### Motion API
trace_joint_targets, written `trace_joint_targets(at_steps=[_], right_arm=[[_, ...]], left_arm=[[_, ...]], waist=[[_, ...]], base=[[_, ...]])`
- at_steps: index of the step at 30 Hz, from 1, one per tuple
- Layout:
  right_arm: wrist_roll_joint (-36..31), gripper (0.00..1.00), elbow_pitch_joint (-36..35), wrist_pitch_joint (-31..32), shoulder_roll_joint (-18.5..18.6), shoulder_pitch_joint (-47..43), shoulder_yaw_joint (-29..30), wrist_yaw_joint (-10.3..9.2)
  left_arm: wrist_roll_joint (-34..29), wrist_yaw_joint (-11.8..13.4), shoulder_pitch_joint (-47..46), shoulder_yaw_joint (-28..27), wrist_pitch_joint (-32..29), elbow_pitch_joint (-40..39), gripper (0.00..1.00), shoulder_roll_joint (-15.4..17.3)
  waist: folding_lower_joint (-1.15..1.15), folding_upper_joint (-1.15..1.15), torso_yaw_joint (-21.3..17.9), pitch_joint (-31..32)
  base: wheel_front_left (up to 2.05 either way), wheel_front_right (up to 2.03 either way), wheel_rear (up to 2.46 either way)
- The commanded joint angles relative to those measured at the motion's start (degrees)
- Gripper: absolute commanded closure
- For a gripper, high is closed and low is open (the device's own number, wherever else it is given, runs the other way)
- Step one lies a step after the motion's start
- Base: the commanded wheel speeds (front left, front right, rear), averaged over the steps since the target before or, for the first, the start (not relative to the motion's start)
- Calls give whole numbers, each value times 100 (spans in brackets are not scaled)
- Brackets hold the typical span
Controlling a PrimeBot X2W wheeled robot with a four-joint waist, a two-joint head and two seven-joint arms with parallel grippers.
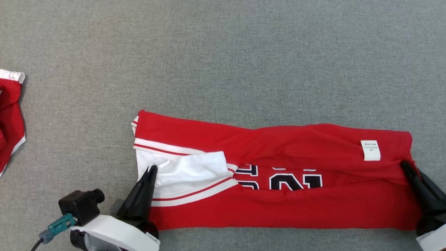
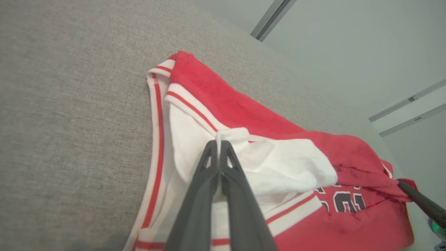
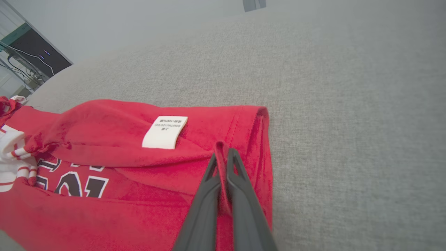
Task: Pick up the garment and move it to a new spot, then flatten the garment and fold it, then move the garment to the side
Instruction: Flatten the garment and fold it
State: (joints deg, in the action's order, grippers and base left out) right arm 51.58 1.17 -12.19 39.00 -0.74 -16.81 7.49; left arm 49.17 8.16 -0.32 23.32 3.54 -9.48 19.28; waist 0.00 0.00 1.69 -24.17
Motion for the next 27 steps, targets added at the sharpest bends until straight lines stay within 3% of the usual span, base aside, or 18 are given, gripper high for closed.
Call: trace_joint_targets(at_steps=[1, 6, 12, 18, 27], right_arm=[[15, 0, 38, -43, -70, -2, -15, 2], [-43, 0, 217, -133, -344, 59, -116, 2], [-267, 0, 269, -245, -669, 57, 44, 2], [-746, 0, 77, -307, -1113, 115, 593, 2], [-1798, 0, -297, -296, -1786, 312, 1431, 2]], left_arm=[[-33, 32, 22, 15, -8, 91, 0, 42], [-130, 23, -43, 0, 260, 439, 0, -86], [-506, 191, -117, -61, 787, 687, 0, -191], [-1134, 484, -239, -298, 1118, 596, 0, -326], [-2191, 558, -359, -998, 1162, -53, 0, -524]], waist=[[0, 0, 1, -1], [0, 0, -25, 51], [0, 0, -93, 210], [0, 0, -167, 396], [0, 0, -217, 646]], base=[[0, 0, 0], [0, 0, 0], [0, 0, 0], [0, 0, 0], [0, 0, 0]])
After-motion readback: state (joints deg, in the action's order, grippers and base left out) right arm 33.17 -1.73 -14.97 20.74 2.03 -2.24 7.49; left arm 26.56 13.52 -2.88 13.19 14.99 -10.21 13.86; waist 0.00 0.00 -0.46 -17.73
